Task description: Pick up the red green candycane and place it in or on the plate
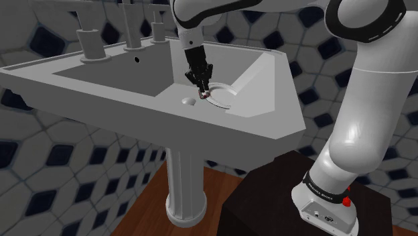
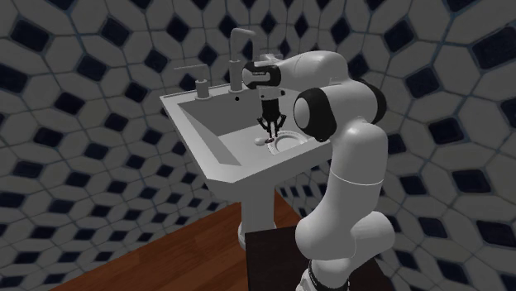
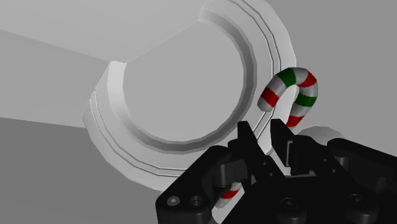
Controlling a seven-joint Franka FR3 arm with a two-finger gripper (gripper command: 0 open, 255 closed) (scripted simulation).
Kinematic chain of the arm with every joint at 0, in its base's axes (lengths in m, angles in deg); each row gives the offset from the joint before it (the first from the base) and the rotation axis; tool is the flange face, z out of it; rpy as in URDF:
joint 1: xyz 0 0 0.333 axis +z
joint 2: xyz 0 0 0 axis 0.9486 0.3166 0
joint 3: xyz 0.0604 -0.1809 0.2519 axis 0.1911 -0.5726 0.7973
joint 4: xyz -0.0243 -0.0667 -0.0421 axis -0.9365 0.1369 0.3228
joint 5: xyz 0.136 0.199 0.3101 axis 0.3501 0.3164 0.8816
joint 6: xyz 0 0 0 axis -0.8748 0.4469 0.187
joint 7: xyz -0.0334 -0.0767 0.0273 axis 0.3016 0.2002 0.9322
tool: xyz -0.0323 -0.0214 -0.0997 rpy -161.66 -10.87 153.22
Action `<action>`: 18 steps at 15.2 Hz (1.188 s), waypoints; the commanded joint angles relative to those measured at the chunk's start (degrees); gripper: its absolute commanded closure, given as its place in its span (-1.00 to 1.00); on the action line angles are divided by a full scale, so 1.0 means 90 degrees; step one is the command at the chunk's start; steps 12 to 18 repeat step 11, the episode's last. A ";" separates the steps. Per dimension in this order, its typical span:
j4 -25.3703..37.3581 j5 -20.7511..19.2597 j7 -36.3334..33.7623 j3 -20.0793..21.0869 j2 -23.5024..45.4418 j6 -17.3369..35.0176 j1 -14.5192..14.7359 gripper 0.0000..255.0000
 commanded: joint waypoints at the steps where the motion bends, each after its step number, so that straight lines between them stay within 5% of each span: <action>1: -0.0063 -0.0165 0.0000 0.0104 0.0055 0.0052 0.0096 1.00; 18: 0.0603 -0.0151 0.0053 0.0007 0.0058 -0.0604 0.0195 1.00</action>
